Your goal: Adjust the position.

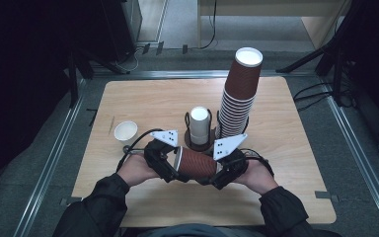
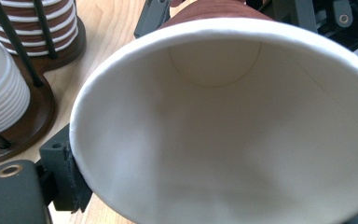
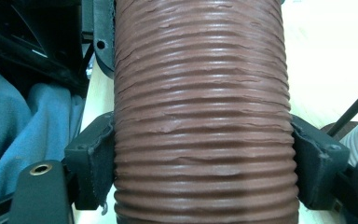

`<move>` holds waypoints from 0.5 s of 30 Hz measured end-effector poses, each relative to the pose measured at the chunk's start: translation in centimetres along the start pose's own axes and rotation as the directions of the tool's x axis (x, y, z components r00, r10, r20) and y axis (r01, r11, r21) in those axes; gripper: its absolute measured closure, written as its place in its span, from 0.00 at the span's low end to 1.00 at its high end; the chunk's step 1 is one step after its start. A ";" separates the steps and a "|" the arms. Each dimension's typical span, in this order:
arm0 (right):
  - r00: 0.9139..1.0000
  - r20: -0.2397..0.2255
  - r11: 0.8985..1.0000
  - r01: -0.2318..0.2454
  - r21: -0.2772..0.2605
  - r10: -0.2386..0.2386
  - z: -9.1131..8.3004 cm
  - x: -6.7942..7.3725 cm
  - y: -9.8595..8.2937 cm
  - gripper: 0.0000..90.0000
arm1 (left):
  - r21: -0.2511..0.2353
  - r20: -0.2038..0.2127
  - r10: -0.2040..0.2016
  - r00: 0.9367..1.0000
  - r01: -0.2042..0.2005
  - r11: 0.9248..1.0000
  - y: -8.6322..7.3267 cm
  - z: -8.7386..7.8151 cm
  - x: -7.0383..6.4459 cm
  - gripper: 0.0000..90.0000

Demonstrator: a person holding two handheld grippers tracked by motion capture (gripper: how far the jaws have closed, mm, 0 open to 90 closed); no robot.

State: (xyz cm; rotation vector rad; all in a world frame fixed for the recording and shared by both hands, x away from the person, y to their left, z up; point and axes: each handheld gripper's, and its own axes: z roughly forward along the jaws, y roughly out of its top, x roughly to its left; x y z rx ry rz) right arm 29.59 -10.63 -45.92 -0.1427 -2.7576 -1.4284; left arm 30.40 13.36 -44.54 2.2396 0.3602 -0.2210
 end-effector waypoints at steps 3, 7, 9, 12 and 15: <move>1.000 -0.009 1.000 -0.014 0.003 0.014 0.0 -0.1 0.0 0.23 | 0.007 0.005 -0.013 1.000 0.013 1.000 0.0 0.0 0.1 0.10; 0.996 -0.018 0.996 -0.084 0.013 0.084 0.1 -0.3 0.1 0.16 | 0.016 0.004 -0.024 1.000 0.024 1.000 -0.1 -0.3 0.2 0.11; 0.995 -0.014 0.995 -0.094 0.018 0.094 0.0 -0.5 0.0 0.15 | 0.012 -0.005 -0.026 1.000 0.026 1.000 -0.1 -0.5 0.3 0.11; 0.995 0.001 0.994 -0.096 0.046 0.096 0.0 -0.6 -0.3 0.15 | 0.015 -0.020 -0.026 0.999 0.027 1.000 -0.2 -0.8 0.3 0.11; 0.995 0.011 0.992 -0.096 0.076 0.095 0.1 -0.6 -0.5 0.16 | 0.026 -0.032 -0.033 0.999 0.033 0.999 -0.4 -1.2 0.5 0.11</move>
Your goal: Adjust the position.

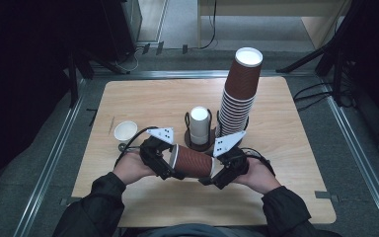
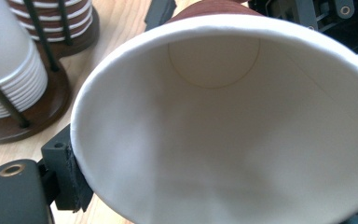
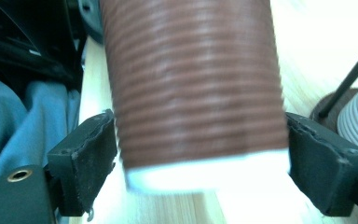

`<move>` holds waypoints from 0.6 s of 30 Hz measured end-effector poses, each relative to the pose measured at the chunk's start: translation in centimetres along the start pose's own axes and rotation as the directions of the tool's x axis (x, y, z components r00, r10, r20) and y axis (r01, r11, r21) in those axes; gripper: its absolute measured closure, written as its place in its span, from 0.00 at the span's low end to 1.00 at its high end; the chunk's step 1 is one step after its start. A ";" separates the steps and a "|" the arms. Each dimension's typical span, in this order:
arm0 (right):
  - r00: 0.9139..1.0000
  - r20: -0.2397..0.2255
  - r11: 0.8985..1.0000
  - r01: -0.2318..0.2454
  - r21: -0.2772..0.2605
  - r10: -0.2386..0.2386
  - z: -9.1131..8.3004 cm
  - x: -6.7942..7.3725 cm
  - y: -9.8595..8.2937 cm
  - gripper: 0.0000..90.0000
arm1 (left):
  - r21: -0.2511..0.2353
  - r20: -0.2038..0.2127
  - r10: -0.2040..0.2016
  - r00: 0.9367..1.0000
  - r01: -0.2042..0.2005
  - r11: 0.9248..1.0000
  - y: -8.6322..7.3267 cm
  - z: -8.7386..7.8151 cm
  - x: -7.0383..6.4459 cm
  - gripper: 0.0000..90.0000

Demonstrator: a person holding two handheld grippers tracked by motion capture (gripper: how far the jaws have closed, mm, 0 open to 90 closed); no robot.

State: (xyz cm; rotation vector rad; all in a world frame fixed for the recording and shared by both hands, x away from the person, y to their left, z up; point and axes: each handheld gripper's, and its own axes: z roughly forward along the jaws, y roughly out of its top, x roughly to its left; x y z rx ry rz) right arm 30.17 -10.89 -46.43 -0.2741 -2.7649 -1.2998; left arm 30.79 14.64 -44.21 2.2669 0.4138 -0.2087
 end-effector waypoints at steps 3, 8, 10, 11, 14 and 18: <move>1.000 0.015 1.000 0.004 0.021 -0.005 0.1 -0.1 -0.1 0.16 | 0.004 -0.021 0.004 1.000 -0.004 1.000 -0.1 -0.4 0.1 0.11; 0.999 0.039 0.998 -0.005 0.058 0.003 0.2 -0.2 -0.4 0.16 | 0.026 -0.044 0.008 0.999 -0.007 1.000 -0.3 -0.8 0.2 0.11; 0.999 0.053 0.997 -0.011 0.070 0.008 0.3 -0.3 -0.5 0.16 | 0.045 -0.059 0.012 0.998 -0.010 0.999 -0.3 -0.8 0.2 0.11; 0.999 0.047 0.997 -0.012 0.072 0.009 0.4 -0.3 -0.5 0.16 | 0.057 -0.067 0.019 0.998 -0.015 0.998 -0.3 -0.8 0.2 0.11; 0.999 0.051 0.997 -0.007 0.073 0.003 0.4 -0.4 -0.5 0.16 | 0.087 -0.081 0.025 0.996 -0.018 0.996 -0.3 -0.7 0.3 0.11; 0.998 0.060 0.997 -0.011 0.083 0.006 0.4 -0.4 -0.6 0.16 | 0.134 -0.101 0.041 0.994 -0.027 0.991 -0.3 -0.7 0.4 0.11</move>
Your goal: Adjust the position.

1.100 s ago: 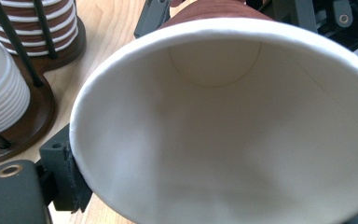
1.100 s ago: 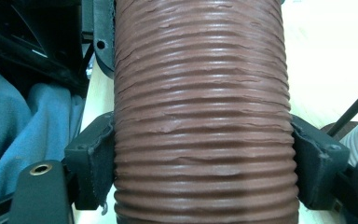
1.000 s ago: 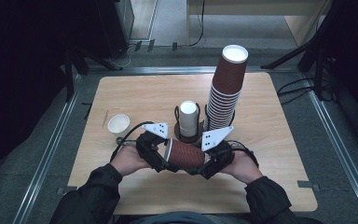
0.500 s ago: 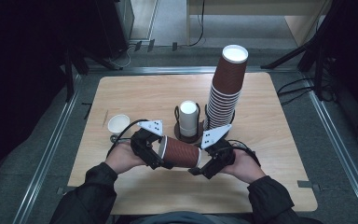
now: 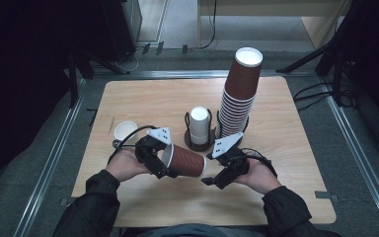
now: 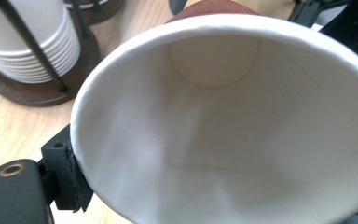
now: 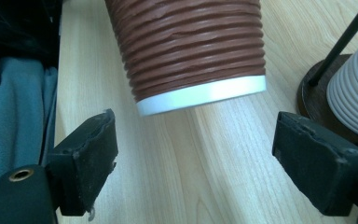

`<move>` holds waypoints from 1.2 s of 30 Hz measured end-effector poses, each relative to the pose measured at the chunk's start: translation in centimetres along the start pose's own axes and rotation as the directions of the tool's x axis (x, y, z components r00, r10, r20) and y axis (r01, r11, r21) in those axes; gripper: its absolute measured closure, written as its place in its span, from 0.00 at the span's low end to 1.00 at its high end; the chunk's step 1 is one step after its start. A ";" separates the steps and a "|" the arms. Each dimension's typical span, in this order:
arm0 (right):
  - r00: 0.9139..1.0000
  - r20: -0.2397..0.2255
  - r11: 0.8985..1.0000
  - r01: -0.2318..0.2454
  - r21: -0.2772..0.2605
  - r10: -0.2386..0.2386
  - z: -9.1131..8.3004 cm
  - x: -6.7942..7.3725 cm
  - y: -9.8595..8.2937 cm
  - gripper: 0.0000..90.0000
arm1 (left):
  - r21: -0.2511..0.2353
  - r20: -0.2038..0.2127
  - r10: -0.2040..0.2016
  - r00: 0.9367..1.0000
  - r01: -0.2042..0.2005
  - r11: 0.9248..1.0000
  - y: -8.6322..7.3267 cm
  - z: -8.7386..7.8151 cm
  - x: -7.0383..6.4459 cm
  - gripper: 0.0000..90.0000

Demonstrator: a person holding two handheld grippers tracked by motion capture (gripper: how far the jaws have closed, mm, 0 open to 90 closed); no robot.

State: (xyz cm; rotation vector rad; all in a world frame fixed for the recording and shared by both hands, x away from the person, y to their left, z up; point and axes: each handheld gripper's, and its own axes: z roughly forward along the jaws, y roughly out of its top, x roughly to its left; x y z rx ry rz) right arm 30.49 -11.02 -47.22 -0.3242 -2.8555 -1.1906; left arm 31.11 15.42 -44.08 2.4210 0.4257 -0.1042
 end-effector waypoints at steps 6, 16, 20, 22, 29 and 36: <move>1.000 0.016 1.000 -0.017 0.022 0.016 0.1 -0.1 -0.1 0.16 | 0.043 -0.045 0.017 0.999 -0.015 0.999 0.2 0.2 0.1 0.11; 1.000 0.023 0.999 -0.012 0.041 0.011 0.5 -0.1 -0.2 0.16 | 0.111 -0.073 0.031 0.997 -0.023 0.994 0.4 1.0 0.4 0.11; 1.000 0.024 0.999 0.002 0.049 -0.003 0.8 -0.1 -0.1 0.16 | 0.147 -0.098 0.054 0.994 -0.039 0.988 0.7 1.5 0.1 0.11; 1.000 0.020 0.998 -0.001 0.055 0.000 0.9 0.0 -0.1 0.16 | 0.164 -0.095 0.061 0.994 -0.045 0.985 0.8 1.8 0.0 0.11; 1.000 0.024 0.999 0.009 0.051 -0.010 1.1 0.1 0.0 0.16 | 0.184 -0.068 0.053 0.996 -0.040 0.982 1.2 2.7 0.0 0.11; 0.999 0.017 0.998 0.031 0.061 -0.032 1.6 0.3 0.3 0.16 | 0.197 -0.043 0.073 0.996 -0.063 0.978 1.9 3.5 -0.7 0.11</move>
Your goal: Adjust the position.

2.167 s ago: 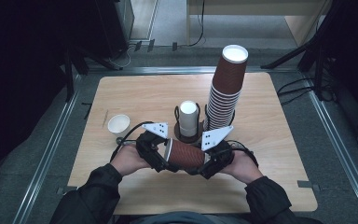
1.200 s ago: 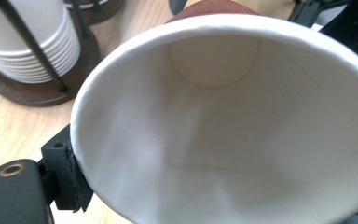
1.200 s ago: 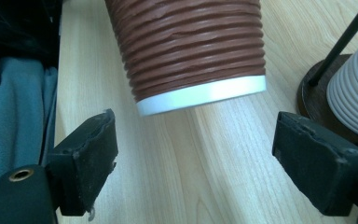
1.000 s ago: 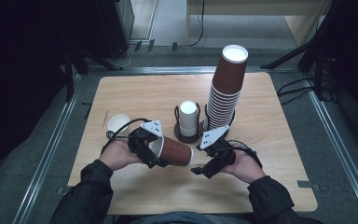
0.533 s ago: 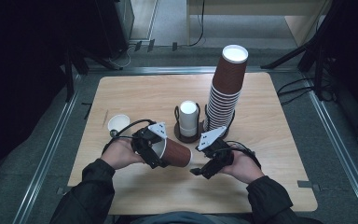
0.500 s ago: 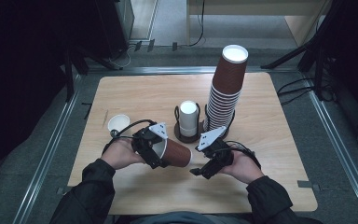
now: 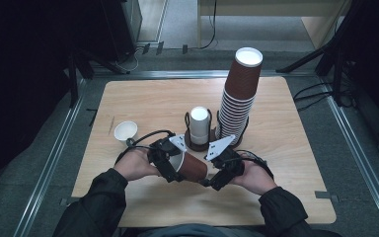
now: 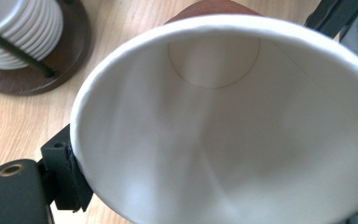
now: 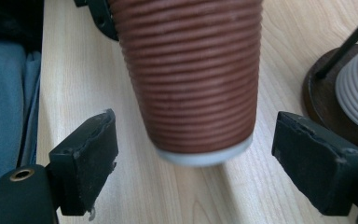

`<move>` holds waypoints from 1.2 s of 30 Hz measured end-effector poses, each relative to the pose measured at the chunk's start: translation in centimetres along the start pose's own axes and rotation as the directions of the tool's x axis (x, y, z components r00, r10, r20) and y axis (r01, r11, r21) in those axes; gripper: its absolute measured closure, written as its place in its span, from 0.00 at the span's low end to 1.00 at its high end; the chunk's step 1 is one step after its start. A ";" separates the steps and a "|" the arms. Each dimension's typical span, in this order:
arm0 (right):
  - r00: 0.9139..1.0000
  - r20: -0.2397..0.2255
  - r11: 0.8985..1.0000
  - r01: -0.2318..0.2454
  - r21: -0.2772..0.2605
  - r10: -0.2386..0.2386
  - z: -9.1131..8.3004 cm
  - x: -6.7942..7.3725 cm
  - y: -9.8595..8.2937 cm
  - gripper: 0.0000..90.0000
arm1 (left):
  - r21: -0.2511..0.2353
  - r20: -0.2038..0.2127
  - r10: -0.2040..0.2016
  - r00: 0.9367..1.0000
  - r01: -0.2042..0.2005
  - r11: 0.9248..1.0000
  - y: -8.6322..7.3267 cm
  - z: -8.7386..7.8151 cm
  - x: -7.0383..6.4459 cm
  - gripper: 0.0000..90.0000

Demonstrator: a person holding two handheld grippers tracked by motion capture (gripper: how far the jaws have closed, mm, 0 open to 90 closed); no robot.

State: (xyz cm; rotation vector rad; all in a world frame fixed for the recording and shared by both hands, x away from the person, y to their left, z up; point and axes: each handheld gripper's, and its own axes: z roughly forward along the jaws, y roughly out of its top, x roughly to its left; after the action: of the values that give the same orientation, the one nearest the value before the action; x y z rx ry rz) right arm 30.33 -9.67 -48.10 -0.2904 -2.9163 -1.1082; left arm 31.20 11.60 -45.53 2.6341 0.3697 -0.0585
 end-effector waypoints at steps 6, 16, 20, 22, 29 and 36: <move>1.000 -0.015 1.000 0.024 0.008 -0.024 0.8 0.5 0.4 0.16 | -0.016 0.012 0.016 1.000 -0.016 1.000 0.5 -0.1 -0.5 0.10; 0.998 -0.033 0.999 0.048 0.009 -0.048 1.5 0.8 0.9 0.21 | -0.021 0.029 0.030 0.999 -0.029 0.999 1.0 0.0 -1.1 0.10; 0.998 -0.033 0.999 0.050 0.017 -0.049 1.6 0.9 1.0 0.23 | -0.014 0.025 0.033 0.999 -0.033 0.999 1.1 0.2 -1.2 0.10; 0.998 -0.027 0.998 0.060 0.018 -0.060 1.6 0.9 1.0 0.24 | -0.009 0.023 0.032 0.999 -0.032 0.999 1.1 0.2 -1.2 0.10; 0.997 -0.020 0.997 0.079 0.019 -0.079 1.5 1.0 1.0 0.24 | -0.022 0.016 0.039 0.999 -0.039 0.999 1.1 0.1 -1.4 0.09; 0.997 0.009 0.996 0.079 0.029 -0.079 1.0 0.7 0.6 0.24 | -0.076 0.008 0.007 1.000 -0.006 0.997 0.7 -0.3 -0.9 0.00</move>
State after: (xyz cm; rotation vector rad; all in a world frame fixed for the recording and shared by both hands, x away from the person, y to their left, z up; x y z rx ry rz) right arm 29.82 -8.44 -48.34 -0.1825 -2.9733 -1.0766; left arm 30.52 10.92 -44.88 2.5588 0.3538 -0.0518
